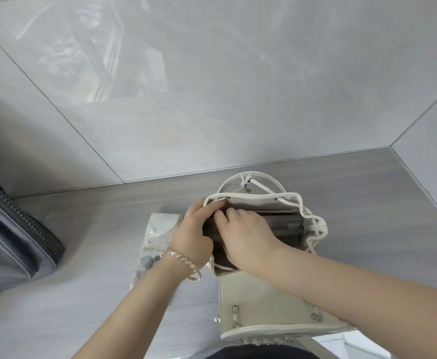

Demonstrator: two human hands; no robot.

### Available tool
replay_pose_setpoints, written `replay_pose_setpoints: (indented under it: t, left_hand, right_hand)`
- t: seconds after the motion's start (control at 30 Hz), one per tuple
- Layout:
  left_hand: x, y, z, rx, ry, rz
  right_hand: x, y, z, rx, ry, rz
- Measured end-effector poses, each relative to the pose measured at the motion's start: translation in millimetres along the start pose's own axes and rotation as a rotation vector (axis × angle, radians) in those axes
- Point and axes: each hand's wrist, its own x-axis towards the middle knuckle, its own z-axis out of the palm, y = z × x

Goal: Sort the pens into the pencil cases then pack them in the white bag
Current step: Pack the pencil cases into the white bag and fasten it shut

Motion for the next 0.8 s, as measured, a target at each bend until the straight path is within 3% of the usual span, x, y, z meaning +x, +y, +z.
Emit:
replay_pose_setpoints:
  t: [0.23,0.4,0.63,0.8]
  left_hand:
    - [1.1,-9.4,0.4,-0.04,0.021,-0.05]
    - [4.6,-6.6,1.1,-0.066,0.031,-0.046]
    - [1.7,-0.3,11.9,-0.075,0.02,-0.143]
    - [5.0,2.4,10.2,-0.051,0.029,-0.098]
  right_hand:
    - [34.6,-7.1,28.7,0.096,-0.308,-0.008]
    - [37.1,11.8,29.9,0.376,-0.297,0.035]
    - [53.6,6.2,24.0,0.315,-0.389,0.094]
    - [42.0,10.1,19.4,0.331,-0.38,0.13]
